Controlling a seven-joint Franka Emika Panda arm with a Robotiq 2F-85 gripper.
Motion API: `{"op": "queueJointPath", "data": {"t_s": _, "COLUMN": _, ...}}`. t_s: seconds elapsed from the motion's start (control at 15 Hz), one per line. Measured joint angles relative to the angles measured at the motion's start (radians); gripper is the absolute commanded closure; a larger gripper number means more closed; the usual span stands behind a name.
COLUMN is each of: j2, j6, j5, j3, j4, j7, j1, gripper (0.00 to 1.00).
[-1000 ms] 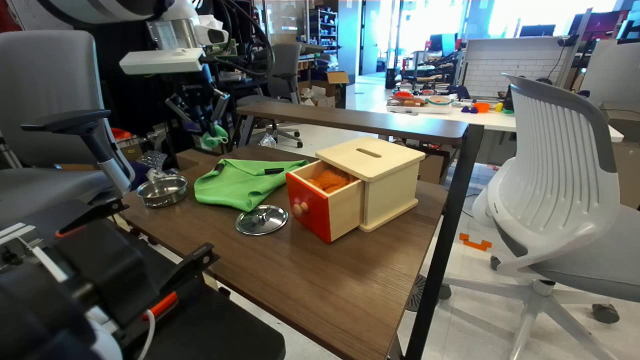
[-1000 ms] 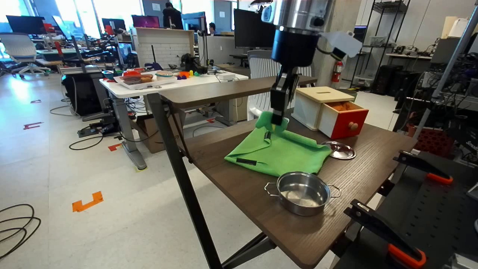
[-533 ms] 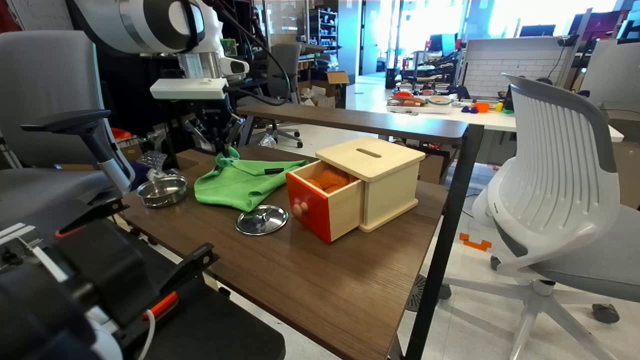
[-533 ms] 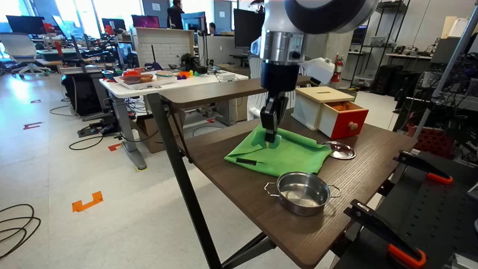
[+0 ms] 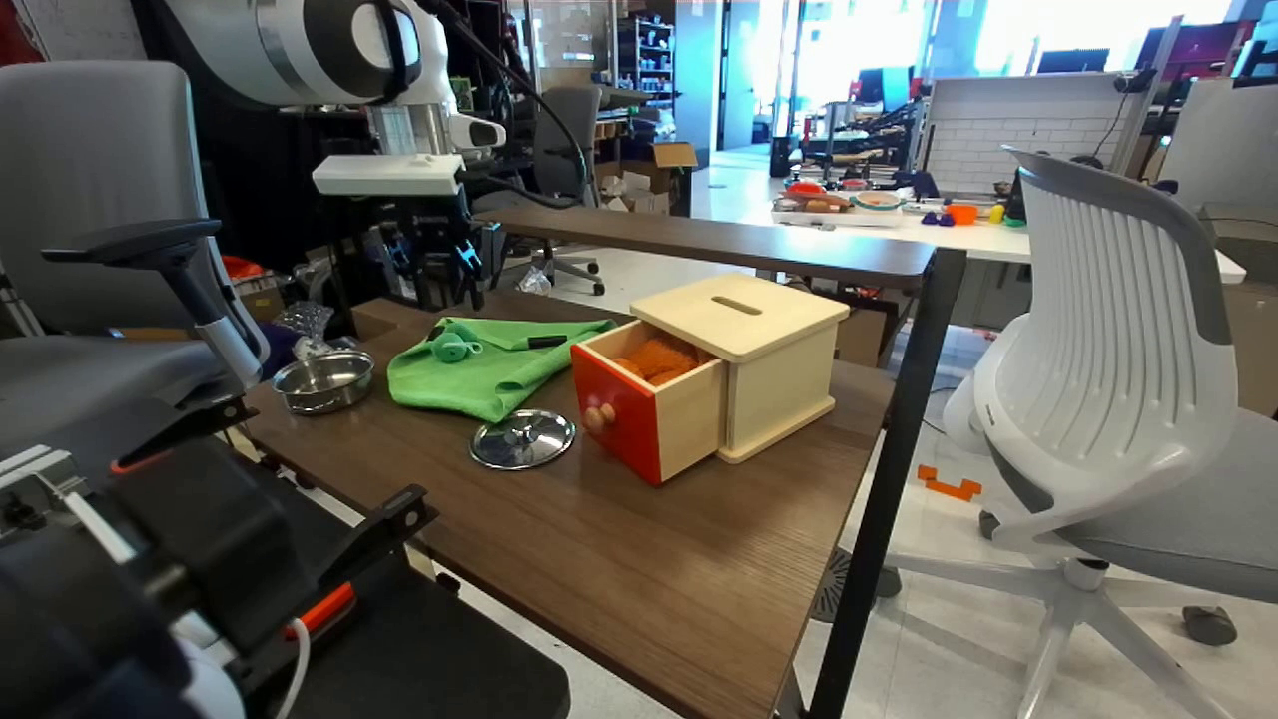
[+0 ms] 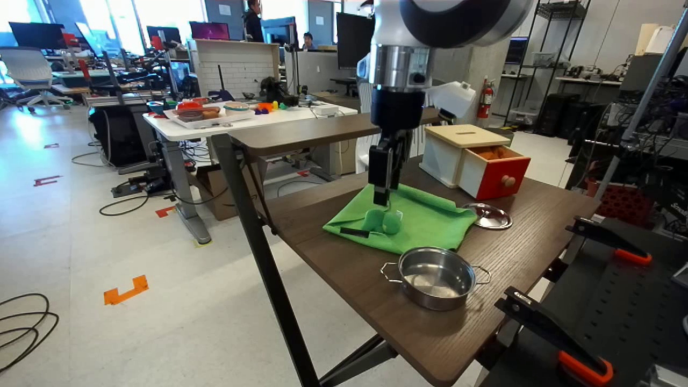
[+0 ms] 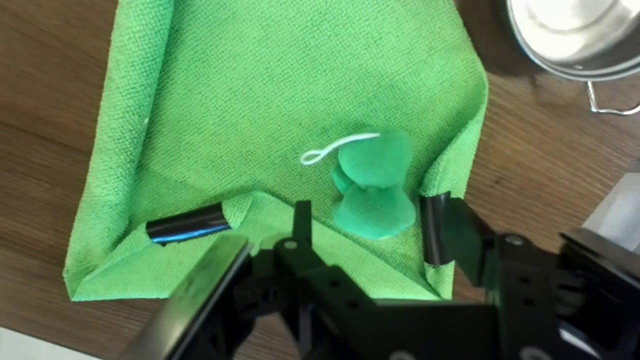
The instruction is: Remove the toy from the pot then put the lid on top
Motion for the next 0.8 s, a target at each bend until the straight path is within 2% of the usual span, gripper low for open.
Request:
{"op": "queueJointPath", "data": {"t_s": 0.4, "j2": -0.117, "j6": -0.04, "j5": -0.002, "j3": -0.018, "j4": -0.068, "j7": -0.039, "j1": -0.023, "gripper": 0.0}}
{"op": "queueJointPath", "data": {"t_s": 0.8, "j2": -0.179, "j6": -0.065, "j5": -0.003, "j3": -0.08, "j4": -0.187, "j7": -0.146, "j1": -0.107, "gripper": 0.0}}
